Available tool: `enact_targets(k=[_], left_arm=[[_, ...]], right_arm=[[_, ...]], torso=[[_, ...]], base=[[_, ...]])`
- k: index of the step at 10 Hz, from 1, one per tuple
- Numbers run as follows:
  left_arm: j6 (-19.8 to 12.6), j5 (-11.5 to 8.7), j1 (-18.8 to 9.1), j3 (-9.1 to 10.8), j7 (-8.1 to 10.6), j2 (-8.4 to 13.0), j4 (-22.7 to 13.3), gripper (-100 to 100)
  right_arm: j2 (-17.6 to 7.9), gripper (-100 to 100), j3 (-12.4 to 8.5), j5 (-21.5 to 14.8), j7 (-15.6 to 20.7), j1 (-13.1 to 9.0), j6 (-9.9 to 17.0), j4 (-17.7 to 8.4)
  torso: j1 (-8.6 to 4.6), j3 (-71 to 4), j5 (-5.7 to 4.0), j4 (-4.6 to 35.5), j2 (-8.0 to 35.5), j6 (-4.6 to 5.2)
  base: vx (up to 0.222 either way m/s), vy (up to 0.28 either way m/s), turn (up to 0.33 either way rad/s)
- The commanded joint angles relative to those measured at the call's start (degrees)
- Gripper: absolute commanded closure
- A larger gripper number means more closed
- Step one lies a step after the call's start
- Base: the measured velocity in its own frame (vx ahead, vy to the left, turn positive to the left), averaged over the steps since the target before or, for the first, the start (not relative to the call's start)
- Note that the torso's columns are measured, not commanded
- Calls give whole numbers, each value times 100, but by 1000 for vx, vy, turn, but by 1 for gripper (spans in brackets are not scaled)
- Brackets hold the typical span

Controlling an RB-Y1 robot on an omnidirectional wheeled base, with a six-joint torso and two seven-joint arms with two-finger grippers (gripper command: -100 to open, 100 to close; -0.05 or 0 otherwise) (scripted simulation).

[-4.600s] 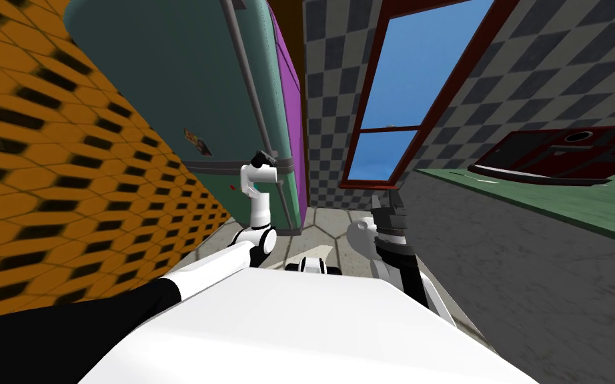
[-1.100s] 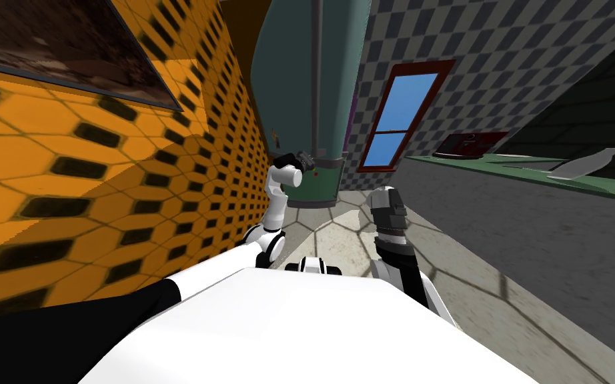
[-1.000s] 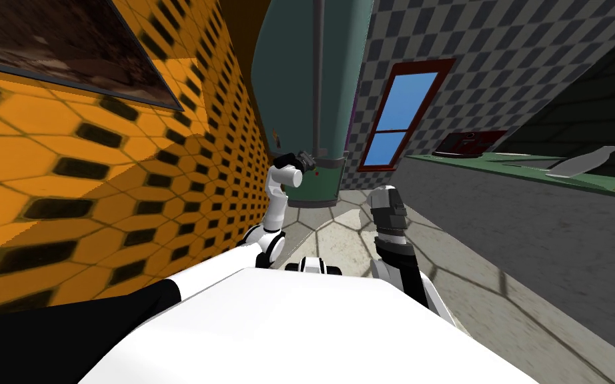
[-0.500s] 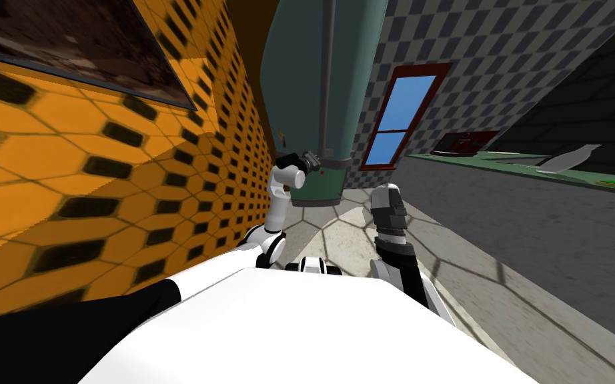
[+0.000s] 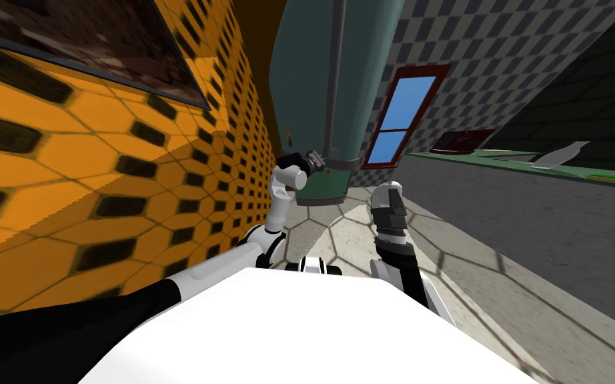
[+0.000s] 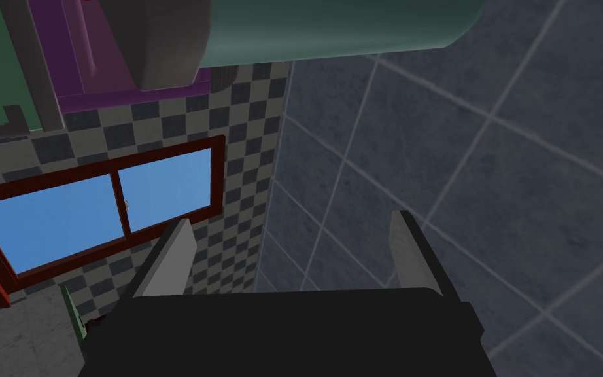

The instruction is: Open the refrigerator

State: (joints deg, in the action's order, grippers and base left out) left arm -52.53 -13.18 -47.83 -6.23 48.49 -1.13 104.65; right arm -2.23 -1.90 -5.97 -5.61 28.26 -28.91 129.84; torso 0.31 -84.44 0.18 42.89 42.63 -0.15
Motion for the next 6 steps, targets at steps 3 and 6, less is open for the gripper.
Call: enact_targets(k=[3,6], left_arm=[[-216,-183,-120,-111,87,30,209,-100],[-469,-195,-254,-102,206,69,366,-100]], right_arm=[[0,0,0,0,0,0,0,0],[4,0,4,0,0,1,-1,1]], torso=[[-17,11,-5,4,12,6],[-88,-21,-37,-63,-47,19]], base=[[-41,226,-16],[36,-53,43]])
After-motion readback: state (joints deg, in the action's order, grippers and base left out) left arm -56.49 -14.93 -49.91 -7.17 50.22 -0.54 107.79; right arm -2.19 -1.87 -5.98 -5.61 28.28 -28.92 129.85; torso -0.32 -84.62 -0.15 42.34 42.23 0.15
